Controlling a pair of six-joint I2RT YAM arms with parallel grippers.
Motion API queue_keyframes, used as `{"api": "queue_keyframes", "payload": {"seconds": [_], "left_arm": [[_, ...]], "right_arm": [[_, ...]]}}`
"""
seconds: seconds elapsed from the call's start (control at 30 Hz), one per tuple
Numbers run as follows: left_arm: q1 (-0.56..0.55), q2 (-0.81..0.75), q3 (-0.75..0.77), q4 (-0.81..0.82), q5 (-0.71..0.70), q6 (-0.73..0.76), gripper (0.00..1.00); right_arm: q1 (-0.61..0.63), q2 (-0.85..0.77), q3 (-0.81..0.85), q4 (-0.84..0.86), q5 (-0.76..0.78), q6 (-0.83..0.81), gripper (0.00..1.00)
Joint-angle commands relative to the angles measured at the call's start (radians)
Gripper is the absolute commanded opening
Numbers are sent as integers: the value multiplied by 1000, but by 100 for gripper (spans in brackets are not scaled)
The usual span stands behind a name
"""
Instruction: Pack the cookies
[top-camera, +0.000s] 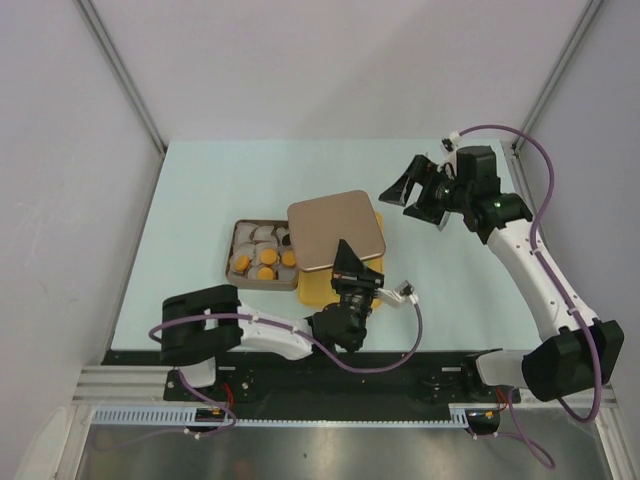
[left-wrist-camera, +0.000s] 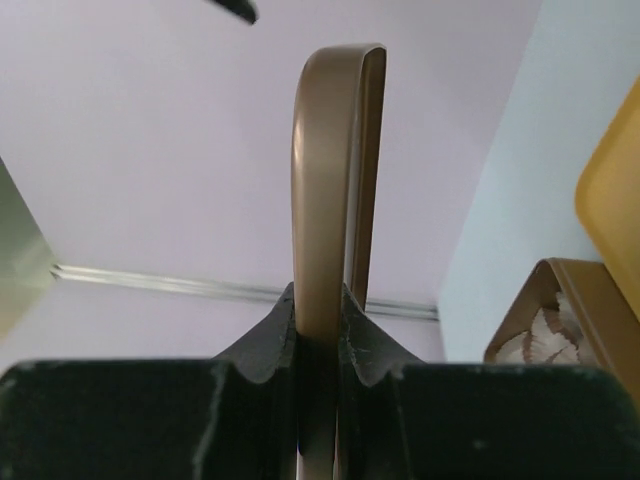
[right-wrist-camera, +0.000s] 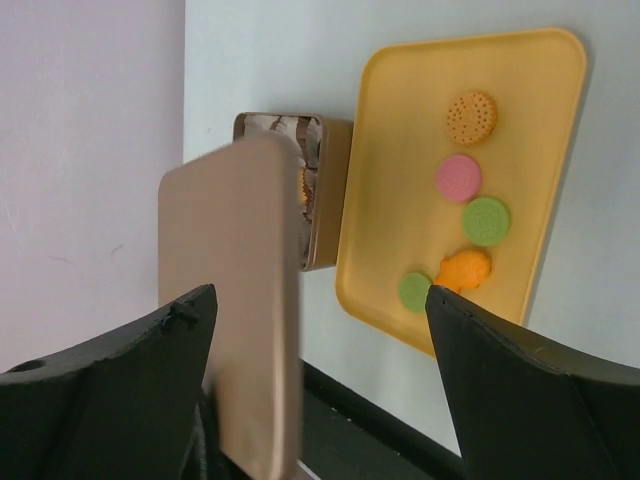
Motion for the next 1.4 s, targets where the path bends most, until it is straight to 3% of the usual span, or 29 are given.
{"api": "queue_keyframes", "payload": {"seconds": [0.0,0.3,0.47,0.67,0.77,0.8,0.87,0.9,1.03,1.1,1.13,1.17,1.23,1.27,1.37], "left_arm": [[-16,-21,-33,455,86,168,0],[-41,-170,-146,297,126,7,0],[-55,-167,-148,325,126,11,0],[-69,-133,-142,374,126,39,0],[-72,-135,-139,388,123,45,0],[-72,-136,-137,391,121,45,0],[-72,-143,-137,394,117,42,0],[-72,-152,-136,394,115,36,0],[-69,-175,-139,398,107,31,2],[-67,-181,-136,408,104,33,9],[-67,-181,-134,412,103,34,11],[-65,-182,-131,423,101,39,25],[-65,-182,-126,435,95,43,41],[-65,-186,-119,449,91,49,60],[-61,-199,-100,466,58,48,90]], "right_arm": [[-24,-3,42,80,-75,18,89],[58,91,42,109,-233,-16,80],[103,127,42,71,-221,-57,80],[140,124,40,147,-253,-33,76],[147,138,38,152,-266,-25,61],[149,141,38,151,-270,-25,49],[153,144,35,152,-270,-24,39],[153,141,34,152,-264,-24,28],[155,132,34,164,-255,-14,10],[152,127,34,166,-256,-14,0],[153,127,32,167,-256,-10,0],[152,127,34,168,-256,-11,0],[144,124,34,166,-255,-10,0],[140,121,34,169,-253,-10,0],[111,106,34,181,-244,13,0]]}}
